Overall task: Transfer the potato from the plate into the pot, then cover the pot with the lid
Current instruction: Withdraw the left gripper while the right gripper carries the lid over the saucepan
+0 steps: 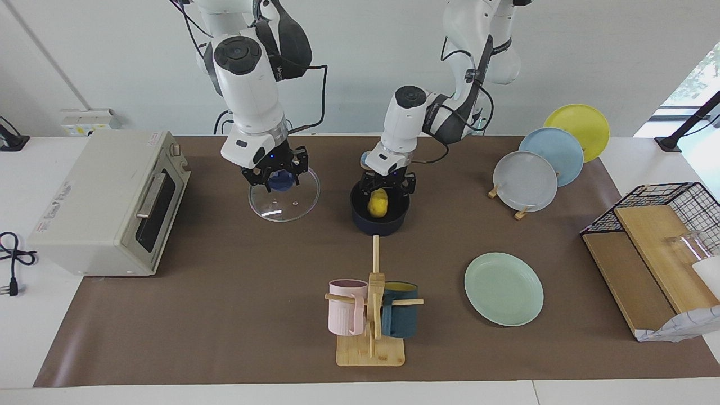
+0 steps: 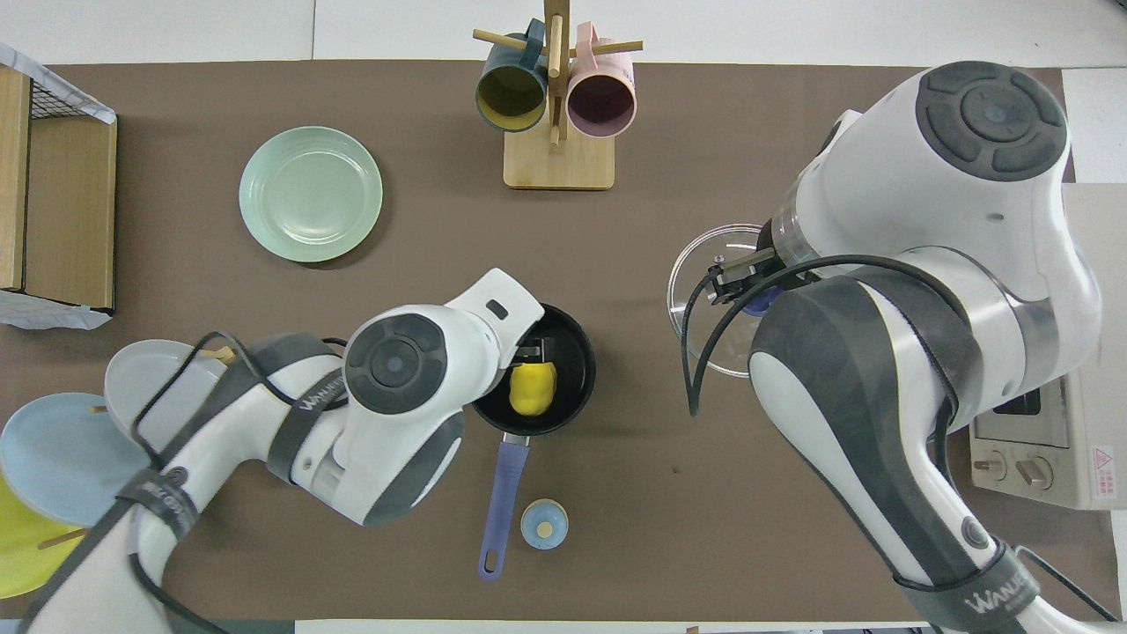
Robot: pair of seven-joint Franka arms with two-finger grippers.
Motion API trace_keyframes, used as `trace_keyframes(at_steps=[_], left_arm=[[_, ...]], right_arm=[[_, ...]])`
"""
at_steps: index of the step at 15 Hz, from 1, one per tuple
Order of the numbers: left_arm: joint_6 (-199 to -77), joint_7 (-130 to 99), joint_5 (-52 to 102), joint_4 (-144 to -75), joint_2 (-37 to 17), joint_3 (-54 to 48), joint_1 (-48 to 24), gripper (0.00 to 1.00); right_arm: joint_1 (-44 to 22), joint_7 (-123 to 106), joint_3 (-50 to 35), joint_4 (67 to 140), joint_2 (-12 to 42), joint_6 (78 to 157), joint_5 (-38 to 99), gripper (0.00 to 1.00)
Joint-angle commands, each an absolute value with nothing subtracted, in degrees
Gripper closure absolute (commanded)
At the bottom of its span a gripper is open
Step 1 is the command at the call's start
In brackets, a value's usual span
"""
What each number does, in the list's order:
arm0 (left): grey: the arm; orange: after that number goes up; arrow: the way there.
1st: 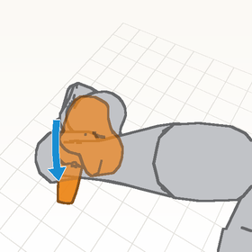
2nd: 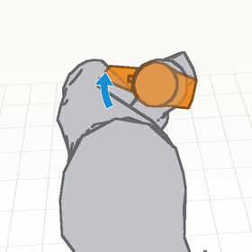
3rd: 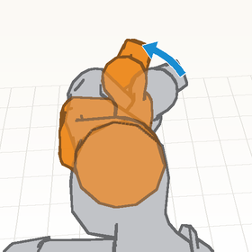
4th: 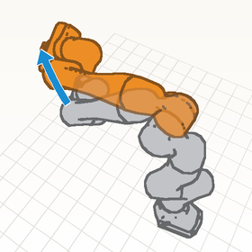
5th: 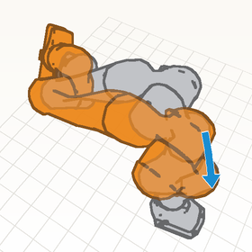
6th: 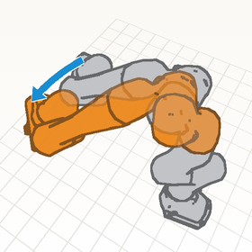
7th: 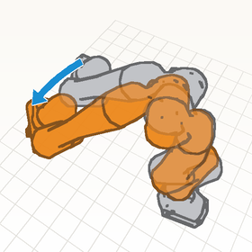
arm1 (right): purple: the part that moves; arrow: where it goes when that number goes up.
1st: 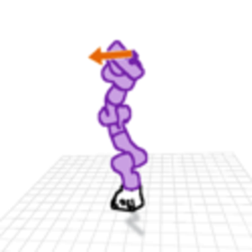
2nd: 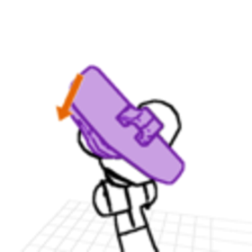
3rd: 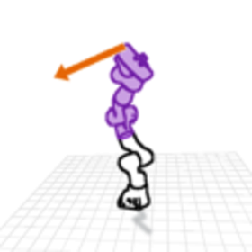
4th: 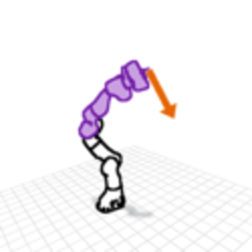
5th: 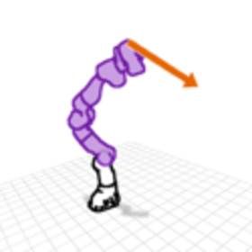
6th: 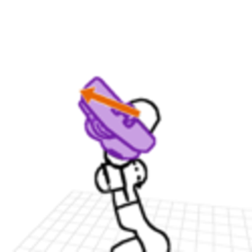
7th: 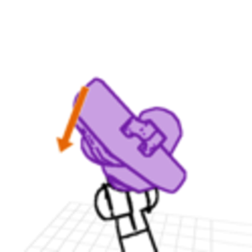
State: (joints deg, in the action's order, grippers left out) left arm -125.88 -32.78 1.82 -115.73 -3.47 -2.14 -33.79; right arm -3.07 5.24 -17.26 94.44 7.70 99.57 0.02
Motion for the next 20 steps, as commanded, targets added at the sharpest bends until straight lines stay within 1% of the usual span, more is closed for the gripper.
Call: trace_keyframes(at_steps=[1, 3, 4, 7, 9, 13, 16, 18, 20], left_arm=[[-108.5, -24.2, 3.8, -104.5, -0.1, -2.2, -25.1, 0.00], [-100.6, -16.3, 5.1, -98.4, 0.4, -2.1, -18.6, 0.00], [-98.5, -13.0, 5.1, -97.5, 0.5, -2.1, -16.2, 0.00], [-94.6, 0.1, 4.9, -97.7, 1.6, -2.2, -7.8, 0.00], [-93.4, 2.9, 4.7, -97.8, 1.6, -2.3, -4.8, 0.00], [-92.0, 3.5, 4.5, -97.9, 1.7, -1.8, -3.7, 0.00], [-92.5, 3.5, 4.1, -97.7, 1.7, -1.8, -3.5, 0.00], [-92.0, 3.3, 3.3, -97.2, 1.5, -1.9, -3.7, 0.00], [-91.8, 3.3, 3.3, -95.9, 1.1, -1.9, -3.6, 0.00]], right_arm=[[-3.8, 8.5, -18.5, 95.7, 6.3, 101.6, 1.2, 1.00], [-8.4, 15.2, -18.5, 95.6, 7.2, 103.6, 1.1, 1.00], [-10.4, 18.9, -18.5, 95.3, 8.0, 104.9, 1.0, 1.00], [-17.0, 26.5, -18.5, 93.0, 10.4, 106.6, -0.3, 1.00], [-20.5, 31.9, -18.5, 92.1, 12.7, 109.3, -1.9, 1.00], [-24.1, 35.3, -18.4, 91.8, 16.2, 111.9, -4.3, 1.00], [-24.5, 36.9, -18.5, 91.9, 17.7, 112.2, -6.0, 1.00], [-24.5, 37.1, -18.5, 91.9, 19.5, 115.4, -6.0, 1.00], [-24.6, 37.4, -18.5, 91.9, 20.7, 116.3, -7.4, 1.00]])
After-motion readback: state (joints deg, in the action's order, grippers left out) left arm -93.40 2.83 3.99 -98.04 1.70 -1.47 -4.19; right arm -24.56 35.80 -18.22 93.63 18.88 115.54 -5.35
